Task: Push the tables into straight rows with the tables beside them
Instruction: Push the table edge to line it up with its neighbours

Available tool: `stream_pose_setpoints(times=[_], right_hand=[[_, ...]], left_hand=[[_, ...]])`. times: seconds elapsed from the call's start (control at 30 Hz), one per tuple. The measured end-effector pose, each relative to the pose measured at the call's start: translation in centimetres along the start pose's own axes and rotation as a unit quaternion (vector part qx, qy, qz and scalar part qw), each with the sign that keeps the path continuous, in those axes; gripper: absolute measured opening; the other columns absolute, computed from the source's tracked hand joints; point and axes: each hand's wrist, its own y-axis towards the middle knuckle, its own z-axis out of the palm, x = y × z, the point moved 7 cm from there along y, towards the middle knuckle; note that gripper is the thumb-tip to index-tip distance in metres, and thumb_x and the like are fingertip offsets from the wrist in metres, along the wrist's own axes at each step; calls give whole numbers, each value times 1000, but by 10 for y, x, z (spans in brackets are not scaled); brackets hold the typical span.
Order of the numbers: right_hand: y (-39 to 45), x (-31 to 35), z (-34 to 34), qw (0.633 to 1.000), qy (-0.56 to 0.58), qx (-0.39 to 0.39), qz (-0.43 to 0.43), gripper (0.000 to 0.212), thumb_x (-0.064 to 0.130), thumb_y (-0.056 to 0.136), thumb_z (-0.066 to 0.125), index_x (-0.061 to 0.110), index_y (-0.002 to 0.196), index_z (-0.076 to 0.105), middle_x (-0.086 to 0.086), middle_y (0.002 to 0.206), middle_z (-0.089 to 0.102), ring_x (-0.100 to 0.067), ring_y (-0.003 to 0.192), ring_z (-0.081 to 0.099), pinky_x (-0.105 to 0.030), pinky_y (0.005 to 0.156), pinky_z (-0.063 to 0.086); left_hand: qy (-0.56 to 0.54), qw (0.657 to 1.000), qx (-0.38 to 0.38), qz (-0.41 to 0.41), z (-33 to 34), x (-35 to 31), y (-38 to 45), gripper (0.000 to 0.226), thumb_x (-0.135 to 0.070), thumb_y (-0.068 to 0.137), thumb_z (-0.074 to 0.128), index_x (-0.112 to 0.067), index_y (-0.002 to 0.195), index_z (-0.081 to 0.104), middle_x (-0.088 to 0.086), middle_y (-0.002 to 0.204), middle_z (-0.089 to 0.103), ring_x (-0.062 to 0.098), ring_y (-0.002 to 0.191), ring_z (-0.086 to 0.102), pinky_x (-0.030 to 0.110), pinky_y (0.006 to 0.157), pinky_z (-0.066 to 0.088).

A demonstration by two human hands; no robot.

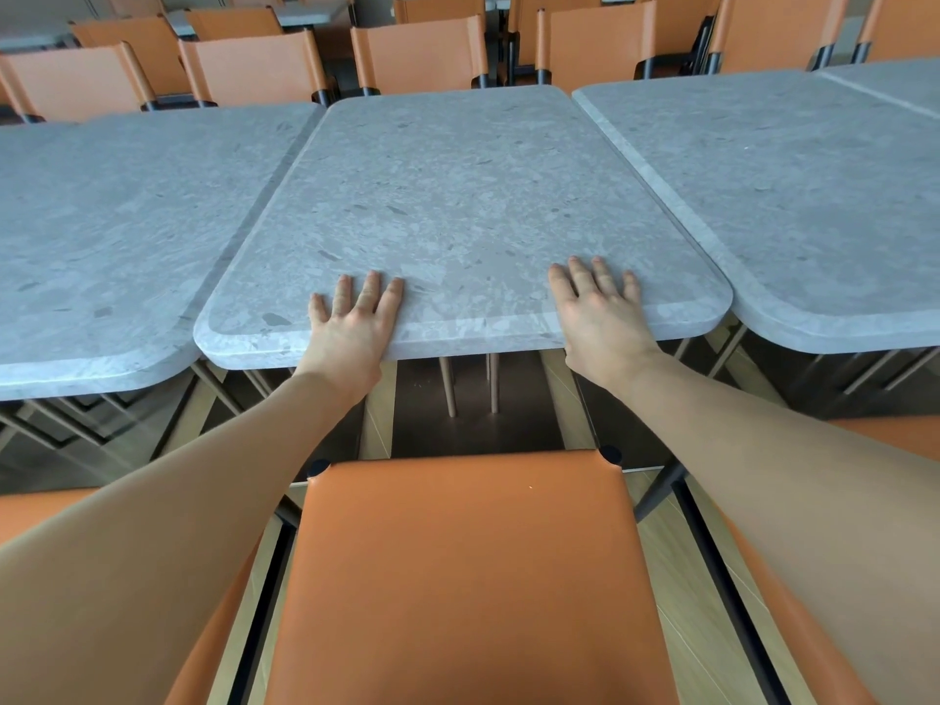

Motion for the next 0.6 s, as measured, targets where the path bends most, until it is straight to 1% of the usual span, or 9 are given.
stream_pose_setpoints(times=[0.23,0.37,0.6], right_hand=[[2,3,0,999,-13,44,9,98,7,89,67,10,161,0,-17,169,6,-43,156,4,-67,121,14],[0,4,0,998,-9,51,22,98,5,89,67,11,161,0,-16,170,5,-43,156,3,-67,121,13],[-3,5,-2,998,-1,49,34,101,10,89,71,12,161,1,-17,169,8,-42,156,5,-68,120,14]], left_hand=[[-19,1000,15,1,-3,1,0,102,1,91,58,-23,161,-12,10,169,-3,40,155,-3,61,123,9],[-11,1000,5,8,-6,0,-2,102,-4,92,58,-29,160,-15,10,168,1,40,154,4,60,123,14],[-8,1000,6,-2,-8,-1,-4,97,-6,94,58,-25,161,-9,10,168,5,40,154,8,59,122,19]])
